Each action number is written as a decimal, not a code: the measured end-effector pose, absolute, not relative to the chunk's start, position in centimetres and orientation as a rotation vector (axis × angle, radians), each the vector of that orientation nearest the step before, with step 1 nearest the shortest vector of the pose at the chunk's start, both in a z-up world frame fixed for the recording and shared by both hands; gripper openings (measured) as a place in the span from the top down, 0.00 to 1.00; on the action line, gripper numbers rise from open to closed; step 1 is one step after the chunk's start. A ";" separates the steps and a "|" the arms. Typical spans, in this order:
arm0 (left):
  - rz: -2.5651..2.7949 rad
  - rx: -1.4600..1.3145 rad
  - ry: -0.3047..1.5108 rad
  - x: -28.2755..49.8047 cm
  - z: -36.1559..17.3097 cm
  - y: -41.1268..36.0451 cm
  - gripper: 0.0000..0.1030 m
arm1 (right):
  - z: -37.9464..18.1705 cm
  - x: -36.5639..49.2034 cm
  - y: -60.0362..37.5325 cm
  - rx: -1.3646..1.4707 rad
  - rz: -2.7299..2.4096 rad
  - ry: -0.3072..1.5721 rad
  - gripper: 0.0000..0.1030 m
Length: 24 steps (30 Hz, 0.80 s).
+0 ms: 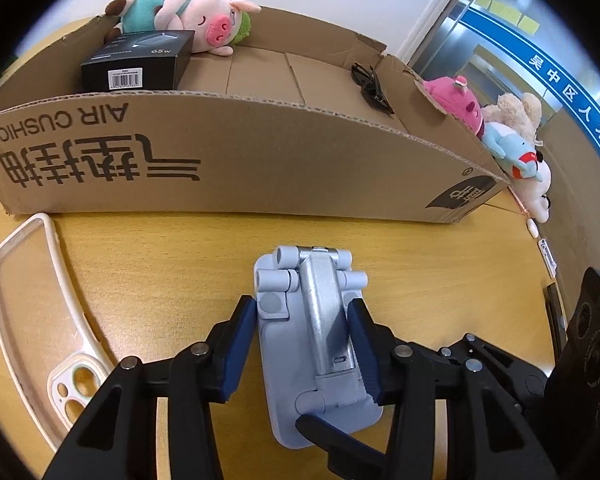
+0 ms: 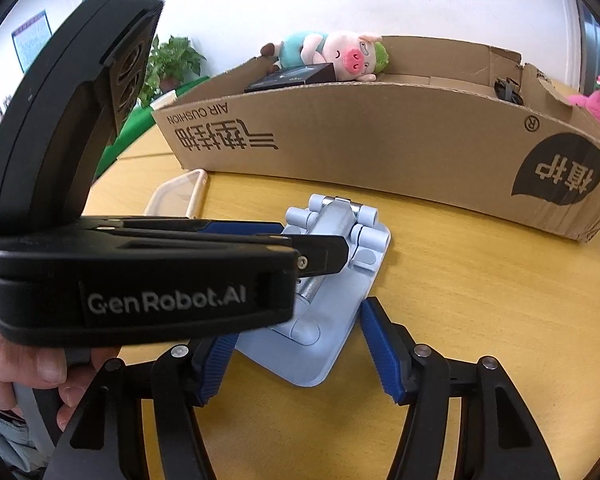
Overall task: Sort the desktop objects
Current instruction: 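Close both grippers on the grey phone stand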
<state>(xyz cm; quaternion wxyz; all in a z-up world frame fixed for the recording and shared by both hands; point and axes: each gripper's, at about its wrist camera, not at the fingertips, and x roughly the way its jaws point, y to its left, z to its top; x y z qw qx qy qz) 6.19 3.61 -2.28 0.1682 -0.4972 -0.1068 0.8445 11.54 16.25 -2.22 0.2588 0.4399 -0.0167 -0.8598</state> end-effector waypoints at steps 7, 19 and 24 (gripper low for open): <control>2.376 -1.380 -0.352 6.6 -0.9 3.3 0.96 | -0.1 12.2 17.1 1.093 -2.337 -0.086 0.88; 2.347 -1.415 -0.345 5.9 -0.9 2.6 0.58 | 0.0 13.4 18.5 1.110 -2.441 -0.100 0.05; 2.321 -1.410 -0.274 5.6 -0.7 3.8 0.48 | -2.0 13.2 17.9 1.214 -2.436 -0.048 0.10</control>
